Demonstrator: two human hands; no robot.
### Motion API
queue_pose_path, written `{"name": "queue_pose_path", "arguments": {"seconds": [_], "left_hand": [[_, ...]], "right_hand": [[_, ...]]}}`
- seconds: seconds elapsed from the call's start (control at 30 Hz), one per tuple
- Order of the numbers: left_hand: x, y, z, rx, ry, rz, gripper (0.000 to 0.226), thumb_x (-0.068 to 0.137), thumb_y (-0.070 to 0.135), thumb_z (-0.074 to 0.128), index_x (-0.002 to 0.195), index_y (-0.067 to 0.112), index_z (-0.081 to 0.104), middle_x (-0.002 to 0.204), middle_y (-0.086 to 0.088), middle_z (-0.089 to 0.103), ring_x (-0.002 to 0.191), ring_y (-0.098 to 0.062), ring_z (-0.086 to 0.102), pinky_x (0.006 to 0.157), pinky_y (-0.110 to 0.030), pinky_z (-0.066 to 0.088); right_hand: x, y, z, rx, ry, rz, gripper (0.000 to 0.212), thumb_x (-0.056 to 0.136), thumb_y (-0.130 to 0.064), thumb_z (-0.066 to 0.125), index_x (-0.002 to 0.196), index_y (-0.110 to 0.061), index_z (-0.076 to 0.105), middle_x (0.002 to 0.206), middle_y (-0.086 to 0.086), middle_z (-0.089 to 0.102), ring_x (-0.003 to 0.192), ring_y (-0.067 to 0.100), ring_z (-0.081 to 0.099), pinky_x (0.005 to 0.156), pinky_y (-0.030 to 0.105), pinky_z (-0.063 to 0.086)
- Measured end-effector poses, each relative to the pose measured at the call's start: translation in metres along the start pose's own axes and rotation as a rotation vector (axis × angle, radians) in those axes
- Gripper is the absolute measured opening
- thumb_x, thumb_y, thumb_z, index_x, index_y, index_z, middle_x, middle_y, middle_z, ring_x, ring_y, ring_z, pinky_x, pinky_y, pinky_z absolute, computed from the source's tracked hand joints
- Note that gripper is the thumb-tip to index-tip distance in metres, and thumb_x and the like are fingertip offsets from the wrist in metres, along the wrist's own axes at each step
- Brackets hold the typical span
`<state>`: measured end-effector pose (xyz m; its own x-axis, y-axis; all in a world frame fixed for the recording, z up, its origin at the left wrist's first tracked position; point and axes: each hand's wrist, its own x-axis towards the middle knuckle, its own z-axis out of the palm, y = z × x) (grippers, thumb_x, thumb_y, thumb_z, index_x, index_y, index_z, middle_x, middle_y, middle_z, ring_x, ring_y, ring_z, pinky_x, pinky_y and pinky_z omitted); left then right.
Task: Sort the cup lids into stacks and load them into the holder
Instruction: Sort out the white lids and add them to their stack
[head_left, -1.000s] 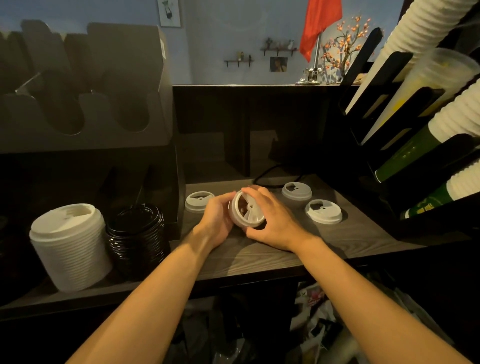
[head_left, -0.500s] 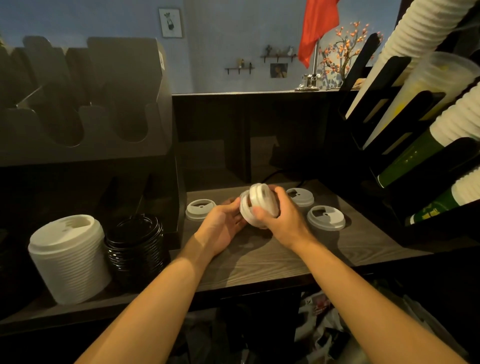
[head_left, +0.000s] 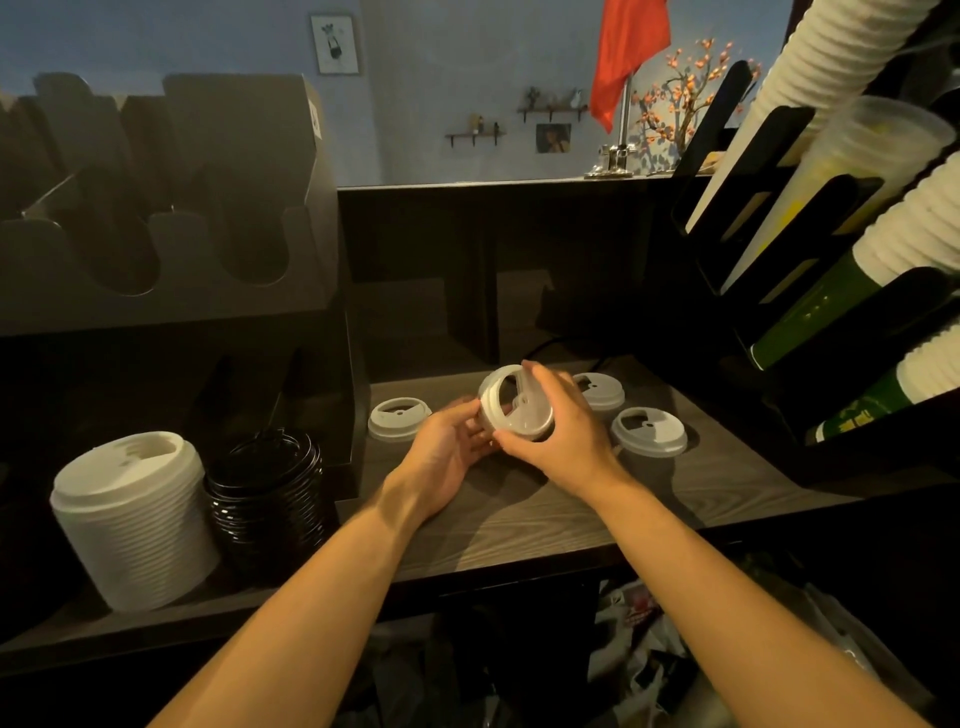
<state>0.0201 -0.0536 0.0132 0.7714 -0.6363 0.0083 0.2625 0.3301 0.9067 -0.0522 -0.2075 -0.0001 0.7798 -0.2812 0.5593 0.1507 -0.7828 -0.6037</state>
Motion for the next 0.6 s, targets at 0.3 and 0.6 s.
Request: {"name": "queue_pose_path", "arguments": {"seconds": [0.3,0.6], "left_hand": [[0.001,-0.005,0.002,0.316,0.142,0.107,0.018,0.095,0.020,0.070,0.108,0.009,0.069,0.089,-0.011,0.075,0.070,-0.017,0.064,0.060,-0.025,0.048],[0.002,-0.008,0.008,0.425,0.229,0.169,0.025,0.096,0.029,0.070,0.105,0.006,0.072,0.084,-0.004,0.075,0.053,0.000,0.061,0.051,-0.015,0.047]], "right_hand": [[-0.002,-0.005,-0.001,-0.168,-0.158,-0.102,0.093,0.081,-0.037,0.083,0.157,-0.028,0.029,0.158,-0.007,0.030,0.144,0.015,0.031,0.114,0.032,0.035],[-0.007,0.006,-0.018,-0.440,0.319,0.307,0.054,0.093,-0.043,0.062,0.139,-0.017,0.049,0.146,0.009,0.041,0.133,0.032,0.042,0.106,0.046,0.039]]}}
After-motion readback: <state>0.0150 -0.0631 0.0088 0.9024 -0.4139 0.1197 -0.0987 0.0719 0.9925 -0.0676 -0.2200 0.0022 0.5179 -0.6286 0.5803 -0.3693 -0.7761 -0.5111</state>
